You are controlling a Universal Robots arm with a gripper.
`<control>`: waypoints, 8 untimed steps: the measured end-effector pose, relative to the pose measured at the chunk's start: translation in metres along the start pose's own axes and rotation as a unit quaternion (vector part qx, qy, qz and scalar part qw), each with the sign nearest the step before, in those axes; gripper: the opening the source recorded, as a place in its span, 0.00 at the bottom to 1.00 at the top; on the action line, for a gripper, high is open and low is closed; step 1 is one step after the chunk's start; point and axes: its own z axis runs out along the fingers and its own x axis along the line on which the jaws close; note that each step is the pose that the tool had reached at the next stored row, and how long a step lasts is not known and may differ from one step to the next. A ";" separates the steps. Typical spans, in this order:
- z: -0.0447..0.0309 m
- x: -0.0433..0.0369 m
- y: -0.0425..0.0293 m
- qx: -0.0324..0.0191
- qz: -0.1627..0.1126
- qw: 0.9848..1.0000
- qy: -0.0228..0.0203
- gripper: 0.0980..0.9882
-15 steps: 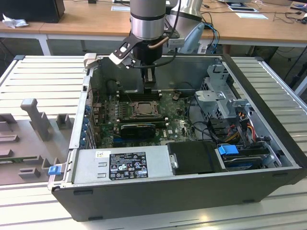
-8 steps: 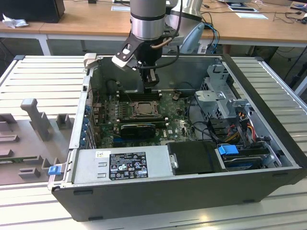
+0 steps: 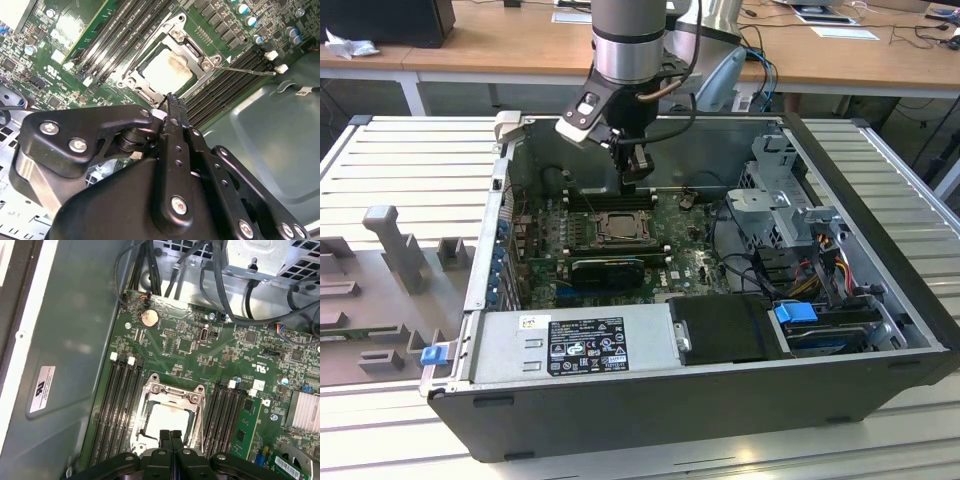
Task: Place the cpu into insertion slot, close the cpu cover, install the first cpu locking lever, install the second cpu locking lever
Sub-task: 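Install the first cpu locking lever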
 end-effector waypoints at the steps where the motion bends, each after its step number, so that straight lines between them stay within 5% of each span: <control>1: 0.0000 0.0000 0.0000 0.000 -0.002 1.000 0.000 0.01; 8: 0.0000 0.0000 0.0000 0.000 -0.025 1.000 0.001 0.01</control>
